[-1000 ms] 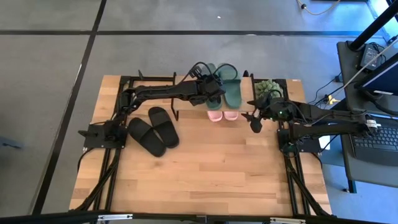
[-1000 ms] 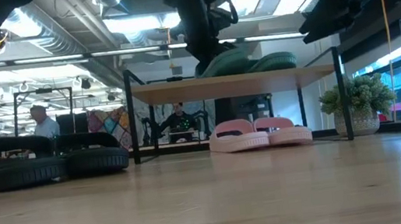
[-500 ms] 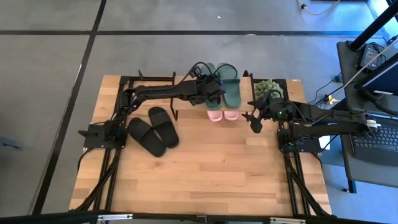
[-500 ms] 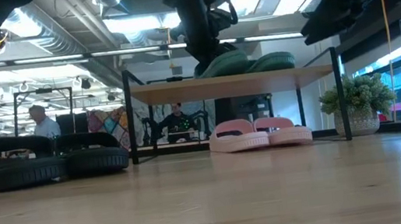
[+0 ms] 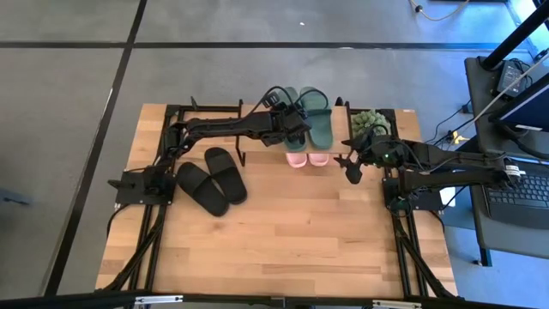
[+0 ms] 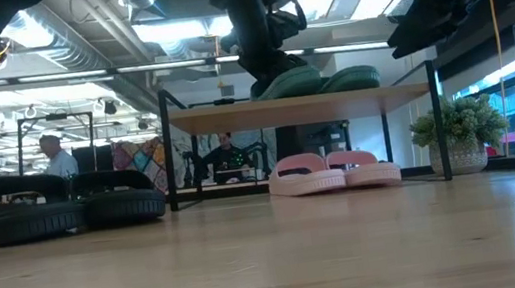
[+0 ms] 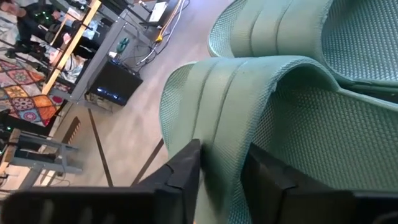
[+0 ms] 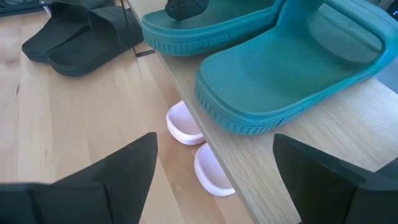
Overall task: Pick and place slides into the shelf
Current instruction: Put the green slide on the shelf, then put the right black slide under the shelf
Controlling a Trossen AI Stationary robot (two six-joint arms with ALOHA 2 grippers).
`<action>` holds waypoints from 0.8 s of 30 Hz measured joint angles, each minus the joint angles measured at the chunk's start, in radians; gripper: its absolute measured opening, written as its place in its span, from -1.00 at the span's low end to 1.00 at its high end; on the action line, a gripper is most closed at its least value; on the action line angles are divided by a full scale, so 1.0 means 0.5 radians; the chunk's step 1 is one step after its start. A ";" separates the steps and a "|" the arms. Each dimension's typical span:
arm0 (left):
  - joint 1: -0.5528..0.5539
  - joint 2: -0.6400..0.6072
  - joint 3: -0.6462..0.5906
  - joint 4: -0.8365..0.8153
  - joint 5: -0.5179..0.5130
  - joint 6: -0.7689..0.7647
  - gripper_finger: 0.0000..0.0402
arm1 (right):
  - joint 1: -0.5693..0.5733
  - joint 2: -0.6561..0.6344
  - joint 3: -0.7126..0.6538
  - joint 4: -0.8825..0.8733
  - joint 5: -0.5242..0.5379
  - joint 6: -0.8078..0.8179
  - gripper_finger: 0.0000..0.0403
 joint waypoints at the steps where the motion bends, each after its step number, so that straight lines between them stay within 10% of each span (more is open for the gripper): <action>1: 0.000 0.000 0.000 0.000 0.003 0.000 -0.43 | 0.000 0.000 0.000 -0.001 0.000 0.000 0.59; 16: -0.028 -0.018 -0.002 -0.018 0.023 0.001 -0.13 | 0.000 0.000 0.000 -0.001 0.000 0.000 0.59; 24: -0.119 -0.254 -0.001 -0.121 0.448 -0.053 -0.12 | 0.000 0.000 0.000 -0.027 0.001 0.000 0.59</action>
